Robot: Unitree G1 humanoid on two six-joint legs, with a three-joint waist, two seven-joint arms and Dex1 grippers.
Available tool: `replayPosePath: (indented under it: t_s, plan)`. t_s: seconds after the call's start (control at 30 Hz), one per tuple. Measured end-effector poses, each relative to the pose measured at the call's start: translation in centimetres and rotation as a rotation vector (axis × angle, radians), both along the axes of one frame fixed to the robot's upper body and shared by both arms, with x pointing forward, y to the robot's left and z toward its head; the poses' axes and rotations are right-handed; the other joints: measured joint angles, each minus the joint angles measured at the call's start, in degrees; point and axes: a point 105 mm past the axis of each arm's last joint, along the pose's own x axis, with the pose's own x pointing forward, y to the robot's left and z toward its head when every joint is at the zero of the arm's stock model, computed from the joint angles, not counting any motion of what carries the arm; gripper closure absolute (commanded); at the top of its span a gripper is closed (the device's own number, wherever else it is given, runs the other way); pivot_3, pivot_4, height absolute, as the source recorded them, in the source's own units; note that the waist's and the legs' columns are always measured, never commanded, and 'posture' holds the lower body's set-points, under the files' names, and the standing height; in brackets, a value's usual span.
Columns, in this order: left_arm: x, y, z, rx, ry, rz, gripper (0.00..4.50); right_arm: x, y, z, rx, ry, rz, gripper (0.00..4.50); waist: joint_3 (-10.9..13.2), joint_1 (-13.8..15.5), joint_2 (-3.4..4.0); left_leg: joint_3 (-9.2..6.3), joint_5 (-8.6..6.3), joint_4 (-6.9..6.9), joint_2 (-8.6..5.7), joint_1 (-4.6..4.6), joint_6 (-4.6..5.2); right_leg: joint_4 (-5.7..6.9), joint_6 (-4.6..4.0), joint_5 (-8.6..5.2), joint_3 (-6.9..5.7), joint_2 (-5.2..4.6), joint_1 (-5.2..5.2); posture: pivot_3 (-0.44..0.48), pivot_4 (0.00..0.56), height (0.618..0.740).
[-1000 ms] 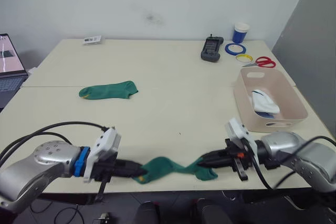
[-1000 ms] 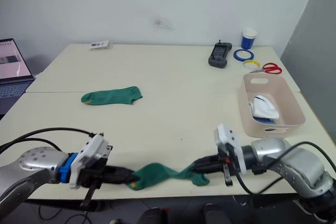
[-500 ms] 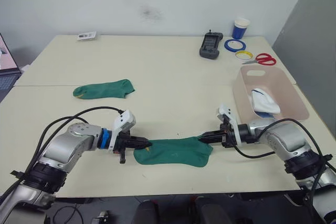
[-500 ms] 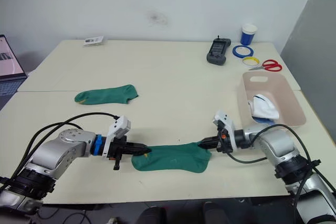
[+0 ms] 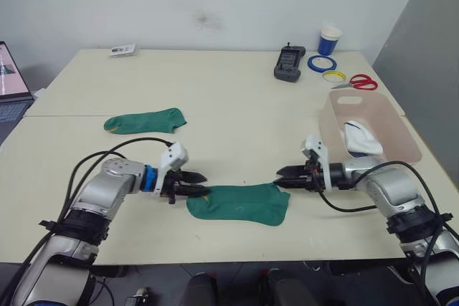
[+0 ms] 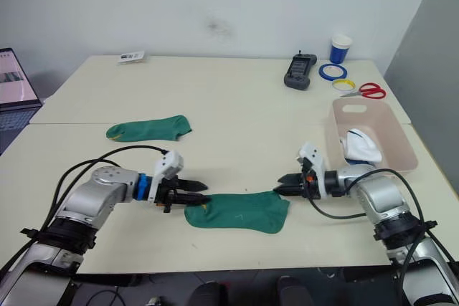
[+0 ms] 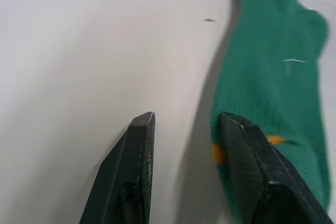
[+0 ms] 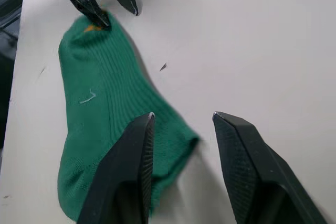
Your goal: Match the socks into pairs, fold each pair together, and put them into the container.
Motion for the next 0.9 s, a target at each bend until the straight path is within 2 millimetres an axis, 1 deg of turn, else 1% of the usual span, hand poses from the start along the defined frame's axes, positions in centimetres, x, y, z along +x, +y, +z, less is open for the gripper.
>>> replayPosePath:
  t_s: [0.07,0.13,0.17,0.2,0.23,0.27,0.33,0.37,0.4,0.43,0.5,0.57,0.63,0.67,0.73,0.83,0.9]
  plan:
    - [0.2,0.3,0.9,-0.012,-0.043,0.007,2.63,-0.1,0.1,0.7,0.016,-0.060,-0.005,2.75,0.00,-0.09,0.00,-0.01,0.00,0.00,0.04,0.00,0.00,0.04,0.00,0.00,0.01,0.00,-0.02,0.000,0.150,0.740]
    - [-0.1,0.3,1.7,-0.024,-0.091,0.000,2.63,-0.6,0.9,1.7,0.026,-0.137,0.024,2.75,0.00,-0.14,0.00,-0.02,0.00,-0.01,0.04,0.04,0.00,0.09,0.00,-0.01,0.06,0.01,-0.02,0.000,0.150,0.740]
    - [-0.5,0.0,2.1,-0.034,-0.123,-0.021,2.61,-0.8,1.4,2.3,0.016,-0.199,0.045,3.03,0.00,-0.12,0.00,-0.02,0.00,-0.01,0.05,0.03,-0.01,0.09,0.00,-0.01,0.05,0.00,-0.02,0.000,0.150,0.740]
    - [-0.8,-0.3,2.2,-0.040,-0.135,-0.035,2.61,-1.0,1.7,2.5,0.016,-0.222,0.057,3.13,0.00,-0.05,0.00,-0.03,0.00,-0.01,0.05,0.03,-0.01,0.09,0.00,-0.01,0.05,0.00,-0.02,0.000,0.150,0.740]
    - [-1.4,-1.1,2.4,-0.052,-0.177,-0.060,3.00,-1.3,2.6,2.6,0.004,-0.282,0.073,3.31,0.00,-0.05,0.00,-0.02,0.00,-0.01,0.05,0.03,-0.01,0.07,0.00,-0.01,0.07,-0.03,-0.02,0.000,0.150,0.740]
    - [-2.2,-2.4,2.4,-0.067,-0.214,-0.104,3.23,-1.5,3.8,2.4,-0.003,-0.326,0.092,3.66,-0.05,-0.02,-0.01,-0.05,0.00,-0.01,0.05,0.06,-0.02,0.10,0.00,-0.01,0.10,-0.09,0.01,0.000,0.150,0.740]
    - [-4.1,-5.7,1.6,-0.090,-0.253,-0.224,3.87,-2.6,6.9,1.2,0.002,-0.372,0.168,4.40,-0.05,0.00,-0.02,-0.03,0.01,0.00,0.02,0.07,-0.02,0.10,0.00,-0.01,0.13,-0.10,0.01,0.000,0.150,0.740]
    - [-4.8,-6.9,1.0,-0.095,-0.251,-0.265,4.17,-3.4,8.2,0.5,0.002,-0.378,0.216,4.50,-0.05,0.06,-0.02,-0.02,0.01,0.01,-0.01,0.06,-0.02,0.15,0.00,-0.01,0.11,-0.10,0.01,0.000,0.150,0.740]
    - [-5.2,-7.2,0.4,-0.086,-0.247,-0.279,4.48,-3.9,8.8,-0.1,-0.007,-0.386,0.245,4.50,-0.05,0.09,-0.03,-0.01,0.01,0.04,-0.01,0.06,-0.02,0.15,0.00,0.00,0.09,-0.10,0.01,0.000,0.150,0.740]
    - [-5.3,-7.1,-0.1,-0.068,-0.246,-0.270,4.48,-4.1,8.9,-0.5,-0.023,-0.393,0.253,4.50,-0.05,0.11,-0.03,-0.02,0.01,0.07,-0.01,0.06,-0.02,0.17,0.00,0.00,0.09,-0.10,0.00,0.000,0.150,0.740]
    - [-5.2,-6.6,-0.9,-0.019,-0.262,-0.252,4.48,-3.8,8.4,-1.4,-0.054,-0.395,0.239,4.50,-0.05,0.12,-0.03,-0.01,0.01,0.11,-0.02,0.09,-0.02,0.16,0.00,-0.01,0.10,-0.10,0.01,0.000,0.150,0.740]
    - [-4.9,-6.0,-1.9,0.023,-0.265,-0.230,4.48,-3.7,7.5,-2.7,-0.091,-0.388,0.227,4.50,-0.05,0.13,-0.03,-0.01,0.00,0.12,-0.02,0.08,-0.01,0.15,0.00,-0.01,0.10,-0.10,0.02,0.000,0.150,0.740]
    - [-4.7,-5.1,-2.7,0.047,-0.255,-0.201,4.48,-3.8,6.1,-4.3,-0.144,-0.369,0.216,4.50,-0.05,0.14,-0.03,0.00,0.00,0.13,-0.02,0.07,-0.01,0.14,-0.02,-0.02,0.11,-0.10,0.02,0.000,0.150,0.740]
    - [-4.7,-4.9,-2.7,0.051,-0.261,-0.199,4.48,-3.8,5.4,-4.7,-0.156,-0.361,0.208,4.50,-0.05,0.14,-0.03,0.00,0.00,0.13,-0.02,0.07,-0.01,0.15,-0.02,-0.02,0.11,-0.10,0.02,0.000,0.150,0.740]
    - [-4.5,-4.2,-2.6,0.060,-0.263,-0.182,4.48,-3.8,4.4,-4.6,-0.171,-0.377,0.202,4.50,-0.06,-0.02,-0.02,-0.01,0.00,0.12,0.00,0.12,-0.01,0.17,-0.02,-0.02,0.14,-0.10,0.03,0.000,0.150,0.740]
    - [-4.4,-3.0,-2.6,0.057,-0.239,-0.134,4.48,-3.9,2.1,-4.7,-0.198,-0.374,0.170,4.50,-0.07,-0.07,-0.04,0.01,0.00,0.11,0.04,0.18,-0.01,0.19,-0.02,-0.02,0.11,-0.07,0.06,0.000,0.150,0.740]
    - [-4.3,-2.5,-2.5,0.054,-0.227,-0.113,4.48,-3.9,1.3,-4.6,-0.199,-0.372,0.153,4.50,-0.08,-0.10,-0.04,0.01,0.00,0.11,0.04,0.19,-0.01,0.19,-0.02,-0.02,0.12,-0.05,0.07,0.000,0.150,0.740]
